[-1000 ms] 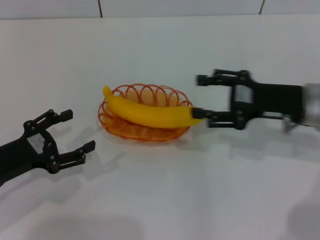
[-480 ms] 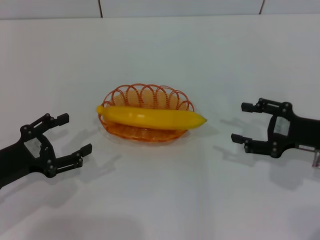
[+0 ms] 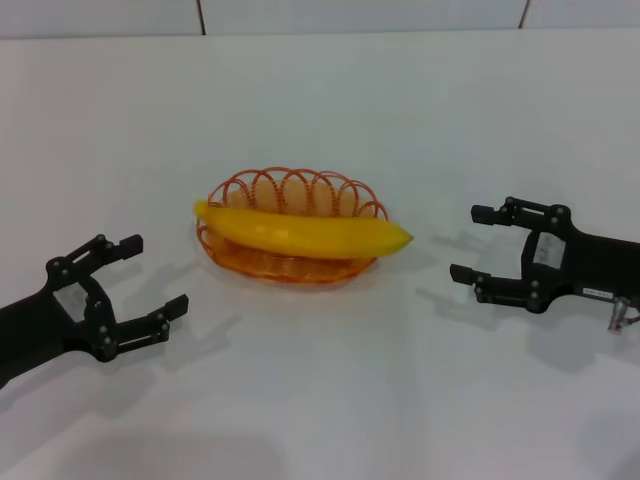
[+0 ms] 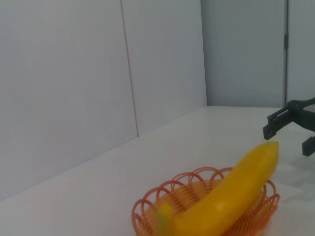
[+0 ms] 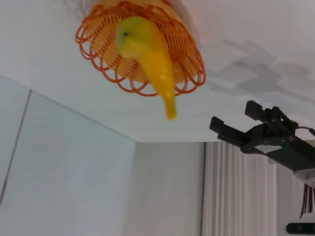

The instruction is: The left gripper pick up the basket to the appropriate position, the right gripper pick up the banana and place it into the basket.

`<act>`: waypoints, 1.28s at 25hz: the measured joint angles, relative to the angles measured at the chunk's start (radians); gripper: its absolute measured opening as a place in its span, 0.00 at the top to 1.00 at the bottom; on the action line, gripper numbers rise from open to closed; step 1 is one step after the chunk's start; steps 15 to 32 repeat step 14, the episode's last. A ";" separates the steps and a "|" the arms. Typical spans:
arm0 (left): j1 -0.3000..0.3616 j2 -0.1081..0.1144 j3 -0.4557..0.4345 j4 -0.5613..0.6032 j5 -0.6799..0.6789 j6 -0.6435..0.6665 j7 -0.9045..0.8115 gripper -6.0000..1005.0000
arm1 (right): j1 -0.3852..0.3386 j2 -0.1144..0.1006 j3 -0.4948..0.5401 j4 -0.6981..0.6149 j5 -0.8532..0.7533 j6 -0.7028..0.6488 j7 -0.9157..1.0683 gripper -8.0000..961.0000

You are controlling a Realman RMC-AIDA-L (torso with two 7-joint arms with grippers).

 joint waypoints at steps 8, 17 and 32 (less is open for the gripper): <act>0.000 0.001 0.000 0.000 0.000 -0.004 0.000 0.09 | 0.000 -0.003 0.011 0.000 0.002 -0.006 0.004 0.19; -0.002 0.000 0.000 0.000 0.000 -0.004 0.000 0.09 | 0.002 -0.004 0.011 0.000 0.002 -0.007 0.004 0.19; -0.002 0.000 0.000 0.000 0.000 -0.004 0.000 0.09 | 0.002 -0.004 0.011 0.000 0.002 -0.007 0.004 0.19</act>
